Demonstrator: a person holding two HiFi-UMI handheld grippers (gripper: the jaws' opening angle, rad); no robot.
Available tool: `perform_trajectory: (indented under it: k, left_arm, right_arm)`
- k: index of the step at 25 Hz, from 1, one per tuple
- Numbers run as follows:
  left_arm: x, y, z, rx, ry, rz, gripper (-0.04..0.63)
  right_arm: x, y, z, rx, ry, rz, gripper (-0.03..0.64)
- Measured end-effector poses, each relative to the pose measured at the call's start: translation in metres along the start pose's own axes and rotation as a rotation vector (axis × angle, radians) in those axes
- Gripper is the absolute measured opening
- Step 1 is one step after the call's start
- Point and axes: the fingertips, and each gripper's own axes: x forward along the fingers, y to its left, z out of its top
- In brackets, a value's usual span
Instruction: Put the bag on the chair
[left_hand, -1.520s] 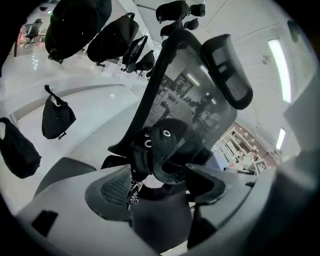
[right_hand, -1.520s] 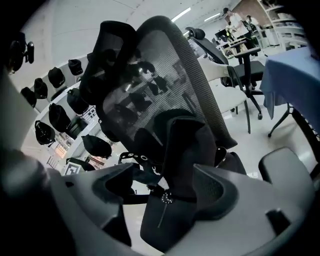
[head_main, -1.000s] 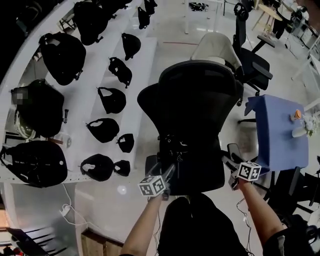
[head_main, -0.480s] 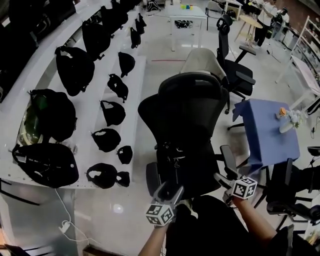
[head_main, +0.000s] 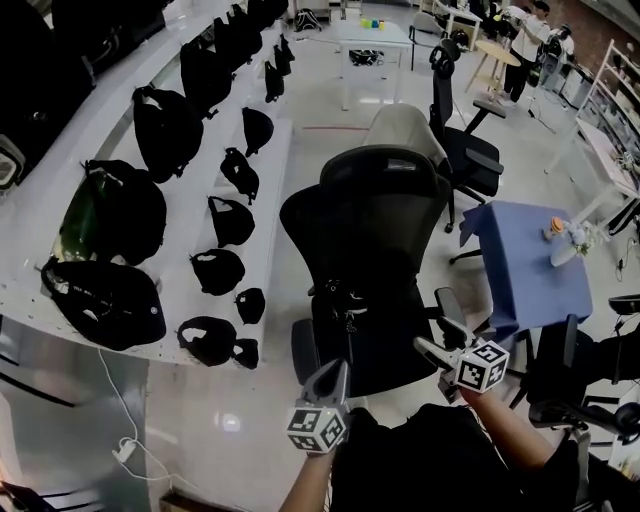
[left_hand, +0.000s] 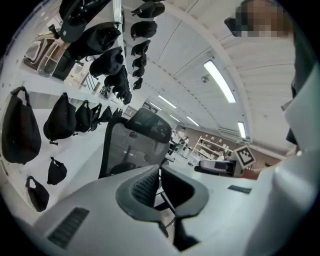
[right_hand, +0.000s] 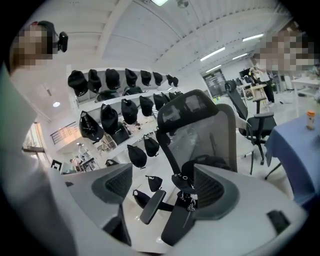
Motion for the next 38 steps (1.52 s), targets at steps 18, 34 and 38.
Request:
perform_trajectory:
  k: [18, 34, 38]
  left_arm:
    - [-0.012, -0.173, -0.047, 0.139, -0.098, 0.171, 0.014]
    - [-0.068, -0.311, -0.131, 0.146, -0.13, 0.241, 0.014]
    - [-0.095, -0.298, -0.135, 0.167, -0.114, 0.251, 0.014]
  right_arm:
    - [-0.193, -0.006, 0.004, -0.181, -0.119, 0.039, 0.328]
    - [-0.349, -0.042, -0.055, -0.132, -0.175, 0.039, 0.006]
    - [-0.352, -0.025, -0.059, -0.169, -0.184, -0.009, 0.0]
